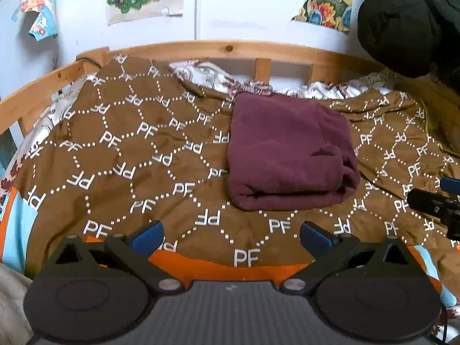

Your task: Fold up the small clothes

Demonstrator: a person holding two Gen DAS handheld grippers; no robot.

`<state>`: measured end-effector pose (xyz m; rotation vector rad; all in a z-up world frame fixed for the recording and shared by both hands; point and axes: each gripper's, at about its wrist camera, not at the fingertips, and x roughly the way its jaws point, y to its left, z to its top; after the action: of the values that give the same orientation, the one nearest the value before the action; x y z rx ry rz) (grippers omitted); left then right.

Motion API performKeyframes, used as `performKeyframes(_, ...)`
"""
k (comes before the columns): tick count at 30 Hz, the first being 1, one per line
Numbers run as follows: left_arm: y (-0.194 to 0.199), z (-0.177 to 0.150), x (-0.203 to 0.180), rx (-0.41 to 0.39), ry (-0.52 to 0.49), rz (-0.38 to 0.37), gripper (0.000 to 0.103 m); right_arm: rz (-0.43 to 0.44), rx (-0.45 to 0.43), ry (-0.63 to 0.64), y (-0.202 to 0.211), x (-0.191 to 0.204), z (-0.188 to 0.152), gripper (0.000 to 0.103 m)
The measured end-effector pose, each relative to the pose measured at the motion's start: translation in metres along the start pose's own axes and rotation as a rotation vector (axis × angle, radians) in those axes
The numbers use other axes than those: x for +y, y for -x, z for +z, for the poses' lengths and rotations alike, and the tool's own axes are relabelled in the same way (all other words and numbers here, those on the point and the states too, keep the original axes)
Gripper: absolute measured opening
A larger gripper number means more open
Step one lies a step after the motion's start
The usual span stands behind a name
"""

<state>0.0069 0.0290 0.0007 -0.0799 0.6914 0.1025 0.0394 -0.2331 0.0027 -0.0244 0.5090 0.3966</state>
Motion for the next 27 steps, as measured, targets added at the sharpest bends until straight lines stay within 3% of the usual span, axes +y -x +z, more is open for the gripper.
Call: performKeyframes(27,-0.0025,-0.0023,-0.0008,0.020,-0.007,-0.015,0.102,0.001,0.031,-0.021,-0.0056,-0.0034,-0.0054,0.102)
